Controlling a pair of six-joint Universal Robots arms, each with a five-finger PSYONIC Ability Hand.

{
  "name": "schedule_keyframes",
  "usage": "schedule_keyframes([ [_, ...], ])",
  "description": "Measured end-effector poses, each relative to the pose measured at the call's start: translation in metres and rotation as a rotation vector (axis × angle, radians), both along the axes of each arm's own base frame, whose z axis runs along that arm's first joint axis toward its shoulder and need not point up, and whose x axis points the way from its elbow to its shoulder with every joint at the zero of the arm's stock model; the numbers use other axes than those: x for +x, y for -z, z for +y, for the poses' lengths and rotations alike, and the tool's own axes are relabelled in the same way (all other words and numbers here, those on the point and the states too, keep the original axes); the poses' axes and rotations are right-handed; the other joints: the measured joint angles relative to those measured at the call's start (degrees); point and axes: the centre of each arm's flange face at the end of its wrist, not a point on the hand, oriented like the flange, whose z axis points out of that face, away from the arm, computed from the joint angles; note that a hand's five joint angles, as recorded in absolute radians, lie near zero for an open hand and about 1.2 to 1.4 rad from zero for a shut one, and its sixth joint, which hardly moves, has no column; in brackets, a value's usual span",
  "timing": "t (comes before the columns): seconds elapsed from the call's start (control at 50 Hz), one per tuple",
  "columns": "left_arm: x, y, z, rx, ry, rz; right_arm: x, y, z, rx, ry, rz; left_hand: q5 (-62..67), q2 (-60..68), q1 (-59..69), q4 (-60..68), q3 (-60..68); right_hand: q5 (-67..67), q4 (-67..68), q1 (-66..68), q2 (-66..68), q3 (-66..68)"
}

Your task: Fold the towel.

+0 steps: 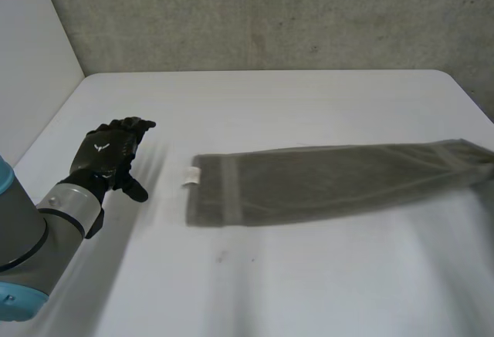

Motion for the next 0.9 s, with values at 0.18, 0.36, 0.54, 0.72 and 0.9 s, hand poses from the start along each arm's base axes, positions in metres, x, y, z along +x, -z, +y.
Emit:
schedule_keyframes([
  [0.18, 0.0, 0.0, 0.0, -0.001, -0.002, 0.0, 0.005, -0.043, -0.014, -0.066, -0.03, 0.059, 0.0, 0.0, 0.0, 0.0, 0.0, 0.3, 0.0, 0.2, 0.0, 0.1],
  [0.36, 0.001, 0.0, 0.001, 0.002, -0.002, -0.001, 0.169, -0.088, 0.03, -0.203, -0.411, -0.05, 0.0, 0.0, 0.0, 0.0, 0.0, 0.3, 0.1, 0.2, 0.5, 0.3],
  [0.54, 0.001, 0.001, 0.001, 0.004, -0.002, -0.001, 0.316, -0.048, 0.141, -0.112, -0.84, -0.1, 0.0, 0.0, 0.0, 0.0, 0.0, 0.4, 0.2, 0.2, 0.8, 0.3],
  [0.72, 0.001, 0.001, 0.001, 0.006, -0.002, -0.001, 0.36, 0.015, 0.212, 0.039, -1.024, -0.068, 0.0, 0.0, 0.0, 0.0, 0.0, 0.6, 0.1, 0.1, 0.8, 0.2],
  [0.9, 0.0, 0.003, 0.003, 0.01, 0.002, -0.002, 0.351, 0.009, 0.213, 0.078, -0.969, -0.107, 0.0, 0.0, 0.0, 0.0, 0.0, -51.5, -54.7, -64.0, -53.8, -55.2],
])
